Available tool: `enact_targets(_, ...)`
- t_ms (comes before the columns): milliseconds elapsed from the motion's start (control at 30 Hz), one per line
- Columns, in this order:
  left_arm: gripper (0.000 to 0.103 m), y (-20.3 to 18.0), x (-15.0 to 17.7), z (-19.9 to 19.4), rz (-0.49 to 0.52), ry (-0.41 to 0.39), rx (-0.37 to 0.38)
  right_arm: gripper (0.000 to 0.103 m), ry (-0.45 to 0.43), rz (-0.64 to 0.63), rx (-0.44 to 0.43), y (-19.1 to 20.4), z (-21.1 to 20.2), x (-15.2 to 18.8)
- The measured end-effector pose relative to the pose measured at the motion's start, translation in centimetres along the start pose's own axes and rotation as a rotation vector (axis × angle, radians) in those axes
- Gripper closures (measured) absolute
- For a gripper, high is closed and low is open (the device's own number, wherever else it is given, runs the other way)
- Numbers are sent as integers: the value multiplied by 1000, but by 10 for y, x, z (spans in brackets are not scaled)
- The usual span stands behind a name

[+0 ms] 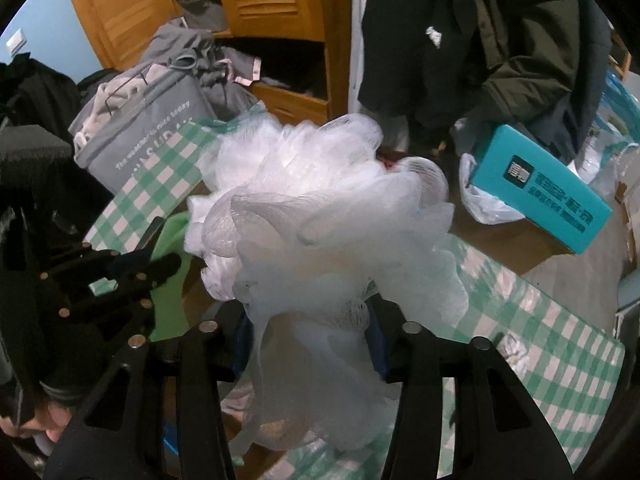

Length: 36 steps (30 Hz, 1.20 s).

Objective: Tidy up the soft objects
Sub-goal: 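Open the left tool over the box while the right tool releases the bath puff inside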

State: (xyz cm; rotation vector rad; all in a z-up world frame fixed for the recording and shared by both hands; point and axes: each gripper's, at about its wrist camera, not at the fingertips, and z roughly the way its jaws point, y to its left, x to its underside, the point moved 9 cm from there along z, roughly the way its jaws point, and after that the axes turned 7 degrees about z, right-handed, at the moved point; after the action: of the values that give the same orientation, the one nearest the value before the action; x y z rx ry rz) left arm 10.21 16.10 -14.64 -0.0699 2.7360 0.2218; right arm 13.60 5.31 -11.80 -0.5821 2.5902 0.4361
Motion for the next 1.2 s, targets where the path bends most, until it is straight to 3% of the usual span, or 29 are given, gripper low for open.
enact_targets(67, 60, 6, 2, 0, -14, -4, -9, 49, -5, -5, 2, 2, 3, -2)
enact_targets(167, 51, 14, 3, -1, -20, -5, -32, 42, -12, -16, -5, 7, 5, -2)
enact_targets(233, 48, 17, 3, -3, -38, -8, -21, 30, -25, -12, 1, 8, 3, -4)
enact_targets(467, 39, 17, -2, -14, -51, -36, -2, 29, -34, 21, 2, 3, -7, -5)
enact_targets(1200, 34, -32, -18, -56, 34, -127, 59, 27, -93, 136, 60, -55, -66, 14)
